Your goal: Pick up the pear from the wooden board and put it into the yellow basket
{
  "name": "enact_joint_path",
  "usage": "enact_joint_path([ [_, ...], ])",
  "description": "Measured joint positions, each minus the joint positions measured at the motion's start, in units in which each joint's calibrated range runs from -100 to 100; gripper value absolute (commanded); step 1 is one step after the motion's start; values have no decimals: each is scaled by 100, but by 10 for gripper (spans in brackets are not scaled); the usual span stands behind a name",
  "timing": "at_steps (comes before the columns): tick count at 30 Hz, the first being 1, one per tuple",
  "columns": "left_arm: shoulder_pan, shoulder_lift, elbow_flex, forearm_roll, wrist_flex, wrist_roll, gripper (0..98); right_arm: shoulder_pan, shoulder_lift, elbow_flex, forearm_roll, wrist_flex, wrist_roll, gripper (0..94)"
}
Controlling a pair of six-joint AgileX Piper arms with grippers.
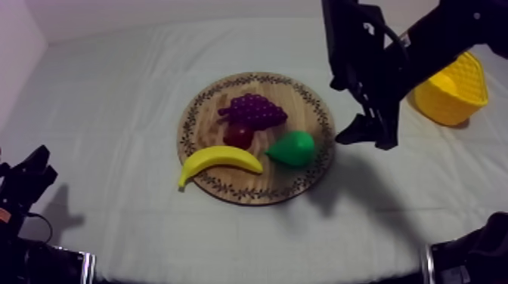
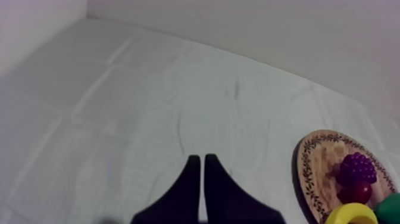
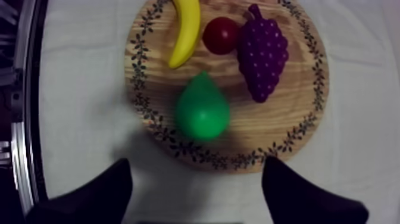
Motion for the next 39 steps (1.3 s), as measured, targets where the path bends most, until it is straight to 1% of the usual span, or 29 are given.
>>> enact_joint_path([
  [6, 0, 0, 0, 0, 0, 0, 1, -53, 387, -79, -5, 21, 184, 768],
  [9, 0, 0, 0, 0, 0, 0, 1, -83, 743, -240, -5, -8, 187, 772],
  [21, 0, 0, 0, 0, 0, 0, 1, -198, 2486, -1326, -42, -77, 103, 780],
  [31, 0, 0, 0, 0, 0, 0, 1, -223, 3706, -1903, 47, -344, 15, 786],
  [36, 0, 0, 0, 0, 0, 0, 1, -190, 4068, -1994, 89, -368, -1, 772],
  [39, 0, 0, 0, 0, 0, 0, 1, -174, 4199, -2029, 93, -352, -20, 748],
])
